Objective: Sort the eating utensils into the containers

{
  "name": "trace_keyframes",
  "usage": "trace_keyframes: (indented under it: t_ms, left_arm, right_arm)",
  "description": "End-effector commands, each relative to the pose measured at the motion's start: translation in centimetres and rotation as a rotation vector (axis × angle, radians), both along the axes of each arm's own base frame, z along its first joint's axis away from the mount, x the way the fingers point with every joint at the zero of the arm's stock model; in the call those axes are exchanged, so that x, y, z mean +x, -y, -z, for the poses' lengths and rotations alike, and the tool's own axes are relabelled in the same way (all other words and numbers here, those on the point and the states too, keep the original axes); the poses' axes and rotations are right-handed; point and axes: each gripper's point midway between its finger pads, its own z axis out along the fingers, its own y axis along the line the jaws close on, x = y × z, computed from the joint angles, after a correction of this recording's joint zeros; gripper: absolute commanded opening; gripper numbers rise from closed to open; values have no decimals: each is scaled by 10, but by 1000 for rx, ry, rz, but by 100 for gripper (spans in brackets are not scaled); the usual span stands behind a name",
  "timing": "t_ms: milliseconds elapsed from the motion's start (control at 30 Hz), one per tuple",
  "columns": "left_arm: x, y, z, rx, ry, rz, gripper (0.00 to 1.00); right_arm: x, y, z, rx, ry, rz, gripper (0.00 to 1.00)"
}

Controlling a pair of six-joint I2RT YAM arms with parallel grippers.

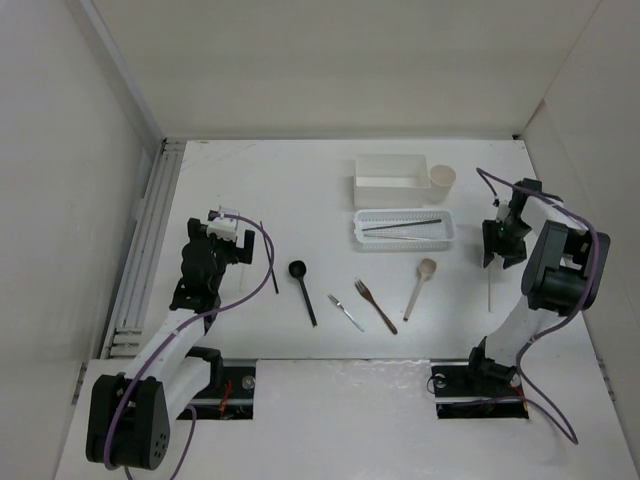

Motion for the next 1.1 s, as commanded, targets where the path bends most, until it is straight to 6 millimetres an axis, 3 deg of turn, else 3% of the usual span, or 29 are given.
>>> trace_keyframes:
  t_ms: [0, 100, 167, 200, 233, 333, 433, 700, 833, 967, 1067]
  left_arm:
    - [3, 0, -17, -25, 73, -6, 100]
    - [3, 0, -17, -25, 73, -6, 100]
    - [3, 0, -15, -24, 64, -6, 100]
    - [3, 0, -15, -24, 64, -6, 100]
    - [3, 0, -15, -24, 64, -6, 100]
    - [3, 0, -15, -24, 64, -6, 100]
    - [5, 0, -16, -24, 64, -6, 100]
    - [6, -1, -13, -21, 55, -15, 100]
    - [6, -1, -13, -21, 55, -15, 100]
    - [7, -1, -18, -23, 64, -15, 100]
    - [7, -1, -18, -23, 64, -15, 100]
  right_arm:
    - [-6, -9, 16, -27, -74, -6, 57]
    - [-9, -19, 33, -51, -134, -43, 55]
    - [-14, -21, 44, -56, -178, -43, 47]
    - [-15, -17, 46, -80, -200, -32, 39]
    - [-13, -14, 47, -90, -205, -22, 24]
    - [-16, -12, 52, -99, -234, -22, 1]
    - [-7, -2, 43, -159, -187, -13, 0]
    - [40, 13, -32, -296, 117, -55, 0]
    - [48, 21, -60, -374, 165, -119, 0]
    - [65, 16, -100, -460, 271, -216, 0]
    - [87, -11, -138, -514, 411, -347, 0]
